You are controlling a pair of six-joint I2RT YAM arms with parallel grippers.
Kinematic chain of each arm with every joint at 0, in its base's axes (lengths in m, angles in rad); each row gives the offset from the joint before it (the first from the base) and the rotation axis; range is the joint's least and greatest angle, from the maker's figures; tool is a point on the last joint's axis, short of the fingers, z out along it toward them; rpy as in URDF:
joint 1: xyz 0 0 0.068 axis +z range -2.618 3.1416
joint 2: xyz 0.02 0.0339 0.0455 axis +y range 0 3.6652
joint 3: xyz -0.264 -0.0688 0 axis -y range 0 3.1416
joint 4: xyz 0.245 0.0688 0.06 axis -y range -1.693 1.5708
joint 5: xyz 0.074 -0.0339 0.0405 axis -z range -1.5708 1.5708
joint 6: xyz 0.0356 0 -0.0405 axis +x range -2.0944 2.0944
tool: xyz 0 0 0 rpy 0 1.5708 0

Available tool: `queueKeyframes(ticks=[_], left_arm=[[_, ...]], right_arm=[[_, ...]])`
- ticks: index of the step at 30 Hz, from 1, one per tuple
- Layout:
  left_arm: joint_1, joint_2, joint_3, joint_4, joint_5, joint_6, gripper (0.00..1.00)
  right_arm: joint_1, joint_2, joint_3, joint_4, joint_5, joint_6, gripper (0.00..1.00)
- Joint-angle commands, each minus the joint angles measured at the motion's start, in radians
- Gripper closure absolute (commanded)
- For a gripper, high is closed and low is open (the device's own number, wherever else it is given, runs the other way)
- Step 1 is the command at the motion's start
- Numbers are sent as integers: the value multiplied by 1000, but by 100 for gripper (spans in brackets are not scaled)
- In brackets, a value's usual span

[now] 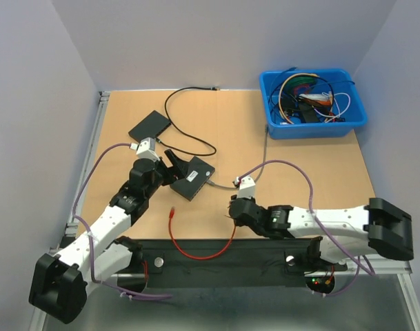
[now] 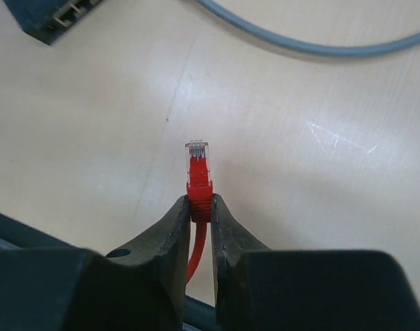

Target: Insert the plug into the switch port

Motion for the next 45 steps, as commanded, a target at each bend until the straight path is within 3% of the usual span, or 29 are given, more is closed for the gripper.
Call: queueKeyframes(ticks=[1, 10, 21, 29, 45], left_arm=[[59, 48, -37, 187, 84, 53, 1], [219, 252, -101, 442, 247, 84, 1], [231, 508, -104, 682, 282, 59, 2], [230, 648, -131, 915, 379, 47, 7], [184, 676, -113, 879, 342, 78, 12]], right_arm=[[-9, 103, 60, 43, 1, 8, 100], [-52, 282, 163, 213, -127, -191, 100], [-98, 488, 295, 282, -239, -293, 100], [-151, 539, 356, 284, -290, -334, 100], [-173, 646, 473, 201, -336, -373, 99]])
